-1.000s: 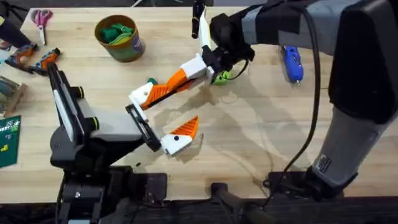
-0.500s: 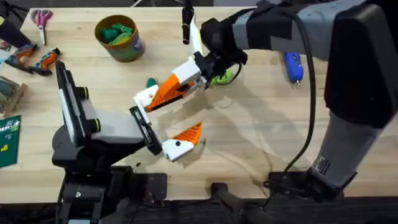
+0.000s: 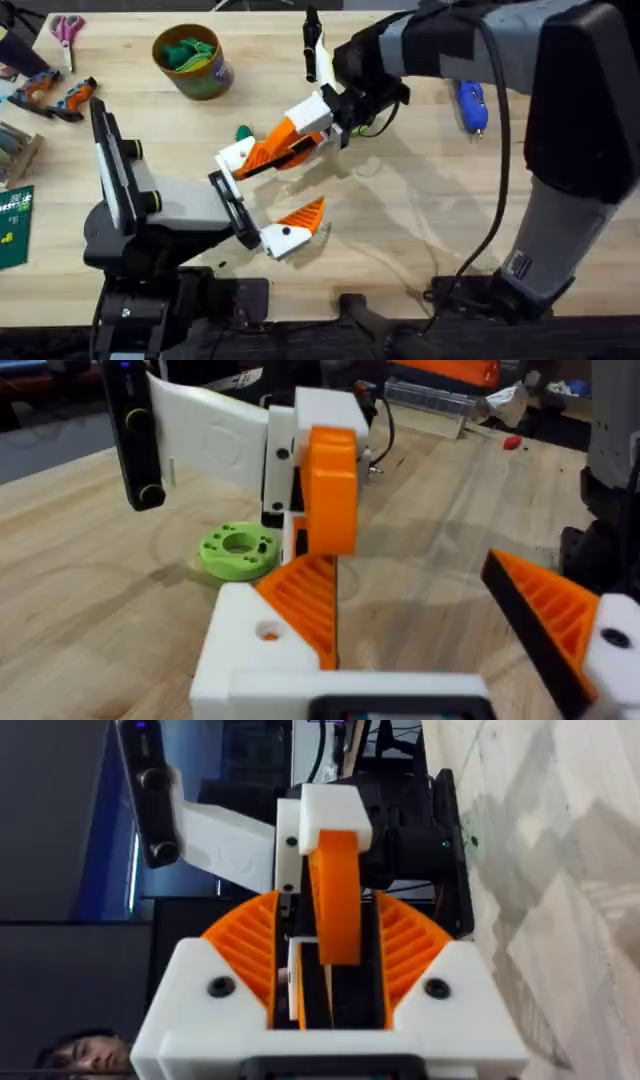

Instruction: Pick up the gripper from the table and insert it into the empty holder that is missing its gripper. Then pick up a screw, insert it into the mounting hole, and use the screwdriver to tighten it. Finally, clean up the table by picking up the vegetable and placing it into the bucket.

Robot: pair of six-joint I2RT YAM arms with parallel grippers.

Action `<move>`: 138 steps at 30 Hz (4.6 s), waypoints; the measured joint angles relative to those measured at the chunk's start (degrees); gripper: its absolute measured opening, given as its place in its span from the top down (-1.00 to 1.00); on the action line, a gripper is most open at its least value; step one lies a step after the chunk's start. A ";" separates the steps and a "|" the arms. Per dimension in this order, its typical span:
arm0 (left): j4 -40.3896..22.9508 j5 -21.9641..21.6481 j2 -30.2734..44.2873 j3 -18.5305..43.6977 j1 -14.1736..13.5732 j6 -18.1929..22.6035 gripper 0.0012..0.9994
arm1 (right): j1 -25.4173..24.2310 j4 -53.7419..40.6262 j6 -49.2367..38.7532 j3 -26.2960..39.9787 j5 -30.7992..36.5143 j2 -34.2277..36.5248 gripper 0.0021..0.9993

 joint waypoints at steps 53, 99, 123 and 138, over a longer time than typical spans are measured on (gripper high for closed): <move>0.04 -1.53 0.00 0.00 0.24 0.44 -0.97 | 1.80 17.28 11.50 -0.07 -0.20 0.00 0.98; -0.26 1.79 0.00 0.00 0.07 0.23 -0.97 | 2.98 18.59 13.02 -0.07 -0.01 0.01 -0.17; -0.31 1.97 0.00 -0.02 0.07 0.22 -0.97 | -3.93 20.65 13.06 -0.07 6.99 0.00 -0.65; -0.31 1.99 0.00 0.00 0.07 0.22 -0.97 | -20.53 27.62 13.09 -0.06 8.95 0.00 -0.98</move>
